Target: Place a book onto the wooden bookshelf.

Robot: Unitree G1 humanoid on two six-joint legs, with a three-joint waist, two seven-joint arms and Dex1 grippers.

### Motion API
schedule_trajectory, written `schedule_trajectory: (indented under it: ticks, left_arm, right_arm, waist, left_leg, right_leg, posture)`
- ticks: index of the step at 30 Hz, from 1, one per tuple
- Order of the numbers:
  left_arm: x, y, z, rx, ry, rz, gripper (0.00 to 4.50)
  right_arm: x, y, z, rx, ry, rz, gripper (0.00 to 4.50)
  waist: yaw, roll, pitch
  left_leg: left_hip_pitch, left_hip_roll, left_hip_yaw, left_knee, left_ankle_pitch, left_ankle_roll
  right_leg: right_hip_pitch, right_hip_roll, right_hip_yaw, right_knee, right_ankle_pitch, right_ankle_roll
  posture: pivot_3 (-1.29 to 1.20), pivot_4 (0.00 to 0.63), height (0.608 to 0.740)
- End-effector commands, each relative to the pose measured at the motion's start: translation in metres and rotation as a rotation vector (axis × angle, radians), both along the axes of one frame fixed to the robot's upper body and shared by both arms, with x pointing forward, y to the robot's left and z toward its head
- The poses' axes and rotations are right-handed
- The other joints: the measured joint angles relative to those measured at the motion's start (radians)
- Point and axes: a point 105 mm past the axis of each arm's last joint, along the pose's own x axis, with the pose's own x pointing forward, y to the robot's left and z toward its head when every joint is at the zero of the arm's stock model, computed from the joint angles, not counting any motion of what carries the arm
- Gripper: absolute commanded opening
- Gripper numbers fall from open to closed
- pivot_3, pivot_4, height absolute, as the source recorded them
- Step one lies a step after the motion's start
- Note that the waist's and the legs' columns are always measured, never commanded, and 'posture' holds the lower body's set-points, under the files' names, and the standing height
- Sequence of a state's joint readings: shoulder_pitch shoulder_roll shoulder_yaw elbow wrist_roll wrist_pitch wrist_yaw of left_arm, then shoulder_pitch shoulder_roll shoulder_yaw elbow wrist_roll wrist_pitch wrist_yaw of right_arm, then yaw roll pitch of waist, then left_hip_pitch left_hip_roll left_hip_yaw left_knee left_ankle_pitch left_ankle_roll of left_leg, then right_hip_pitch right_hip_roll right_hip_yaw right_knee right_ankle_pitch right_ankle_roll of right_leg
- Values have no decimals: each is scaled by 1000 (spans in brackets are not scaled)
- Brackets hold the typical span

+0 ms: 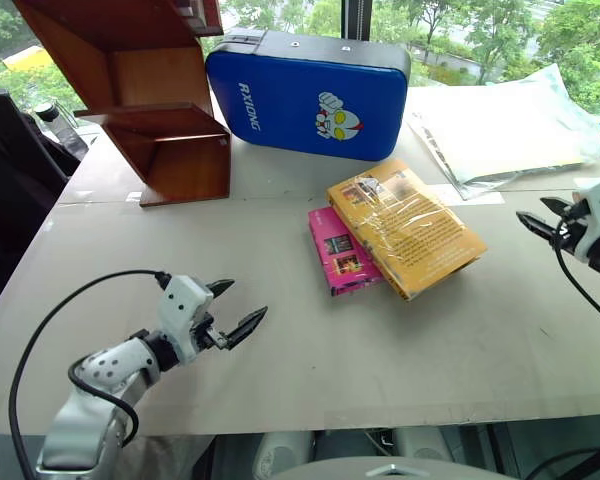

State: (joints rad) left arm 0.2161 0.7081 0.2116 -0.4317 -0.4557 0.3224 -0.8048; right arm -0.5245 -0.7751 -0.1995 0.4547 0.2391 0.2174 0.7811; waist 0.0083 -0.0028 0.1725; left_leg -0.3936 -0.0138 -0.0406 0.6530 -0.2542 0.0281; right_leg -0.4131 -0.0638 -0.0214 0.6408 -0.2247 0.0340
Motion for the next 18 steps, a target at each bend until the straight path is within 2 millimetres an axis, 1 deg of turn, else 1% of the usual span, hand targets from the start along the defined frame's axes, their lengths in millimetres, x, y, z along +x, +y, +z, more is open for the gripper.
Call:
schedule_trajectory:
  ticks: [1, 2, 4, 5, 9, 12, 15, 18]
  left_arm:
    - [-2, -13, 40, -36, -69, -135, 4500]
    - [-1, -15, 49, -49, -82, -152, 4500]
    - [0, -20, 63, -51, -101, -191, 4500]
    - [-2, -21, 66, -39, -96, -210, 4500]
    - [-10, -23, 69, -14, -64, -243, 4500]
    - [-15, -20, 65, 10, -43, -227, 4500]
    - [-18, -18, 62, 12, -30, -209, 4500]
    - [-20, -14, 59, 21, -19, -195, 4500]
  right_arm:
    - [20, 11, 4, -20, 39, 10, 460]
    - [25, 16, 5, -34, 52, 21, 76]
    - [35, 30, 5, -56, 82, 56, 28]
    - [39, 37, 5, -64, 94, 77, 28]
    - [44, 72, 5, -59, 118, 220, 28]
    - [39, 93, 1, -67, 152, 320, 28]
    - [33, 111, -4, -79, 182, 394, 28]
    - [29, 129, -3, -71, 184, 448, 28]
  waist:
    - [-1, -1, 1]
    - [-2, -1, 1]
    - [-3, -3, 2]
    - [-4, -3, 2]
    - [-19, -6, 5]
    - [-22, -6, 6]
    - [-23, -6, 7]
    - [-22, -6, 8]
  left_leg:
    - [0, 0, 2, 0, 0, 0]
    - [-1, 0, 3, 0, 0, 0]
    - [-1, 0, 4, 0, 0, 0]
    - [-2, 0, 5, 0, 0, 0]
    - [-3, 0, 6, -1, 0, 0]
    - [-3, 0, 6, -1, 0, 0]
    - [-3, 0, 6, -1, 0, 0]
    - [-3, 1, 5, -1, 0, 0]
  right_leg:
    - [-1, 0, 2, 0, 0, 0]
    - [-1, 0, 2, 0, 0, 0]
    - [-2, 0, 4, -1, 0, 1]
    - [-3, 0, 5, -1, 2, 4]
    - [-4, 0, 6, -1, 2, 5]
    - [-4, 0, 7, -2, 2, 5]
    - [-5, 0, 7, -1, 3, 5]
    - [-5, 0, 7, 0, 2, 5]
  posture:
    - [0, 150, 740]
    - [0, 150, 740]
    - [0, 150, 740]
    - [0, 150, 740]
    - [0, 150, 740]
    - [0, 150, 740]
    - [0, 150, 740]
    - [0, 150, 740]
